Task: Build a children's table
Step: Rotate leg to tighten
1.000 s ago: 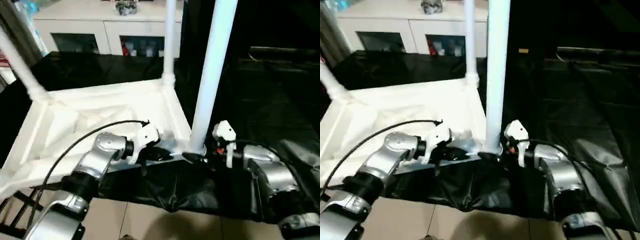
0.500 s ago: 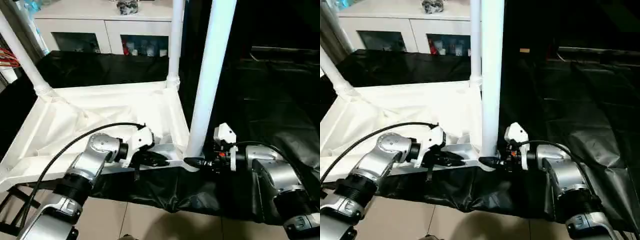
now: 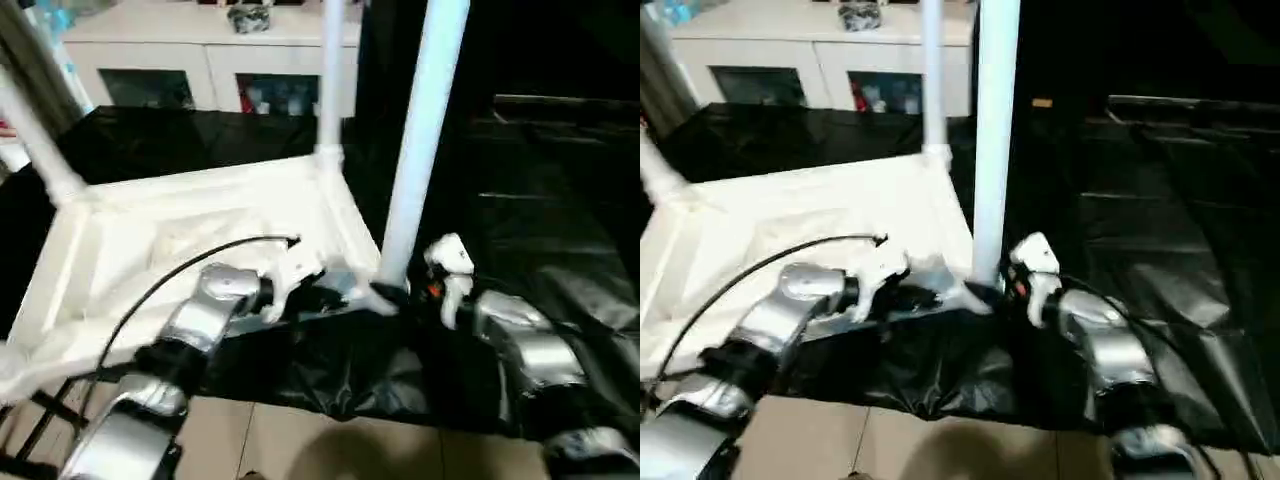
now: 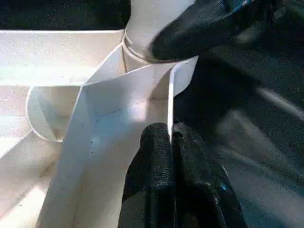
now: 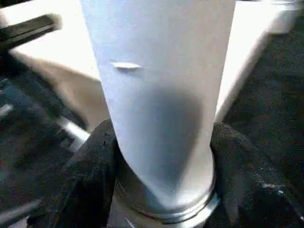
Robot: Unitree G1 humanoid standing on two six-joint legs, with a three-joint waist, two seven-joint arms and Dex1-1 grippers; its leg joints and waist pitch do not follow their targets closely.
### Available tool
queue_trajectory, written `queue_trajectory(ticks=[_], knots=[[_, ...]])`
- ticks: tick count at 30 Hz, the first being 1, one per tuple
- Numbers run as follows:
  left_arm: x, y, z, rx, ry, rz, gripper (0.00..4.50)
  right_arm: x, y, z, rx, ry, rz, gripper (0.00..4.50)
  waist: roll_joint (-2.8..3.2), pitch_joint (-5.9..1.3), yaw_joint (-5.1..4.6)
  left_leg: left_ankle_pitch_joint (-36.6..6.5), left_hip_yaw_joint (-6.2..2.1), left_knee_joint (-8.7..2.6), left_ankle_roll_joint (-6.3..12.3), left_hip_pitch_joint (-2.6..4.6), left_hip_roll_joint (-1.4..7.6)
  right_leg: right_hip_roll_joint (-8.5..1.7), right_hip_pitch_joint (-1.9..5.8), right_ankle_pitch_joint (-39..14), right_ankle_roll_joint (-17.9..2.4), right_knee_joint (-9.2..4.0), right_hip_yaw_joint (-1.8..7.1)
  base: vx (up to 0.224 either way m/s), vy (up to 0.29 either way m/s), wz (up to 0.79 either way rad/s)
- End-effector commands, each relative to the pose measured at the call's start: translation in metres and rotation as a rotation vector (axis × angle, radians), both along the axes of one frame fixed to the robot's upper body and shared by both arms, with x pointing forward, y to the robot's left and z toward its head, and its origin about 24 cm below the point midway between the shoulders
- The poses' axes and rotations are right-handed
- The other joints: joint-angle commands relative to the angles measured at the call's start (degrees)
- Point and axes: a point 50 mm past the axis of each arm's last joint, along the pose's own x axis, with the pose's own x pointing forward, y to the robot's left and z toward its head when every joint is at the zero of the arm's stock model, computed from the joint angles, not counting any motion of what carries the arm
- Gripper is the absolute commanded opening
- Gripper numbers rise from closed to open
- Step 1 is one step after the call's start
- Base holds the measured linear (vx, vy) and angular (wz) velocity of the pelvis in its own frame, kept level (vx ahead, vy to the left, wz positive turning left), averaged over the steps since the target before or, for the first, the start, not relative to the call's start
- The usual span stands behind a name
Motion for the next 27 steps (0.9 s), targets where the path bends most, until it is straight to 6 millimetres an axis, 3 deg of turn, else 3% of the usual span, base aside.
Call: queue_trajectory(ticks=[1,2,9,10,11,13,14,15,16,20,21,22,25,27], knots=[[0.014,-0.023,0.028,-0.074,-0.118,0.051,0.0,-0.004,0.02,-0.02,-0.034,0.077,-0.038,2.56,-0.58,-3.87,-0.34,-15.98,-0.58,-4.49,0.75,1.1,1.68,-3.21,2.49,-20.04,-10.91,-4.79,2.51,0.0,0.0,0.0],[0.017,-0.034,0.031,-0.088,-0.138,0.09,0.0,0.002,0.026,-0.02,-0.012,0.082,-0.147,2.56,-0.3,-3.97,-0.61,-15.75,-0.61,-4.47,0.74,1.01,1.63,-3.21,2.6,-19.1,-10.88,-4.87,2.51,0.0,0.0,0.0],[0.016,-0.044,0.031,-0.092,-0.159,0.072,0.0,0.004,0.038,-0.014,0.027,0.047,-0.159,2.56,-0.32,-4.54,-0.61,-11.37,-0.53,-4.05,3.61,0.59,1.66,-3.13,3.17,-9.07,-13.35,-3.78,2.48,0.0,0.0,0.0],[0.016,-0.044,0.031,-0.092,-0.159,0.072,0.0,0.004,0.038,-0.014,0.027,0.047,-0.159,2.56,-0.33,-4.5,-0.62,-11.26,-0.5,-4.04,3.84,0.57,1.67,-3.13,3.15,-8.67,-13.56,-3.76,2.5,0.0,0.0,0.0],[0.015,-0.045,0.029,-0.085,-0.165,0.061,0.0,0.005,0.038,-0.012,0.063,0.043,-0.153,3.26,-0.29,-4.4,-0.62,-11.74,-0.44,-4.05,4.16,0.61,1.66,-3.21,3.19,-9.28,-13.78,-3.9,2.49,0.0,0.0,0.0],[0.012,-0.043,0.027,-0.08,-0.171,0.036,0.0,0.004,0.033,-0.009,0.115,0.048,-0.152,3.26,-0.37,-4.25,-0.59,-13.09,-0.42,-4.15,4.06,0.69,1.66,-3.25,3.19,-11.53,-13.49,-4.14,2.46,0.0,0.0,0.0],[0.012,-0.043,0.026,-0.079,-0.172,0.031,0.0,0.005,0.032,-0.009,0.124,0.048,-0.155,3.47,-0.34,-4.21,-0.58,-13.83,-0.48,-4.23,3.95,0.71,1.7,-3.29,3.19,-12.89,-13.06,-4.32,2.46,0.0,0.0,0.0],[0.012,-0.042,0.025,-0.073,-0.175,0.032,0.0,0.004,0.027,-0.008,0.104,0.034,-0.131,3.62,-0.71,-4.2,-0.64,-13.78,-0.48,-4.28,3.77,0.67,1.74,-3.22,3.21,-13.26,-12.76,-4.35,2.47,0.0,0.0,0.0],[0.012,-0.042,0.025,-0.073,-0.175,0.032,0.0,0.004,0.027,-0.008,0.104,0.034,-0.131,3.62,-0.58,-4.2,-0.51,-13.8,-0.49,-4.27,3.7,0.78,1.79,-3.27,3.16,-13.43,-12.75,-4.31,2.48,0.0,0.0,0.0],[0.012,-0.039,0.021,-0.053,-0.177,0.043,0.0,-0.004,0.008,0.0,0.045,-0.011,0.002,3.71,-0.72,-4.25,0.05,-13.05,-0.39,-4.12,4.32,0.72,1.85,-3.19,3.31,-12.17,-12.49,-4.17,2.59,0.0,0.0,0.0],[0.012,-0.037,0.021,-0.051,-0.178,0.044,0.0,-0.007,-0.006,0.006,0.038,-0.025,0.045,3.71,-1.34,-4.2,0.22,-12.47,-0.24,-4.01,4.93,0.56,1.7,-3.2,3.49,-12.42,-12.14,-4.32,2.53,0.0,0.0,0.0],[0.012,-0.037,0.021,-0.051,-0.178,0.044,0.0,-0.007,-0.006,0.006,0.038,-0.025,0.045,3.71,-1.34,-4.2,0.22,-12.47,-0.24,-4.01,4.93,0.56,1.7,-3.2,3.49,-12.42,-12.14,-4.32,2.53,0.0,0.0,0.0],[0.011,-0.036,0.021,-0.062,-0.178,0.039,0.0,-0.011,-0.038,0.023,0.039,-0.049,0.09,3.71,-1.16,-4.19,0.63,-11.69,-0.27,-3.8,6.07,0.56,1.77,-3.28,3.31,-14.16,-11.89,-4.39,2.48,0.0,0.0,0.0],[0.011,-0.035,0.022,-0.079,-0.168,0.041,0.0,-0.012,-0.048,0.029,0.043,-0.054,0.103,3.71,-1.26,-4.22,0.83,-11.25,-0.28,-3.75,6.38,0.5,1.77,-3.24,3.34,-14.46,-11.75,-4.42,2.44,0.0,0.0,0.0]])
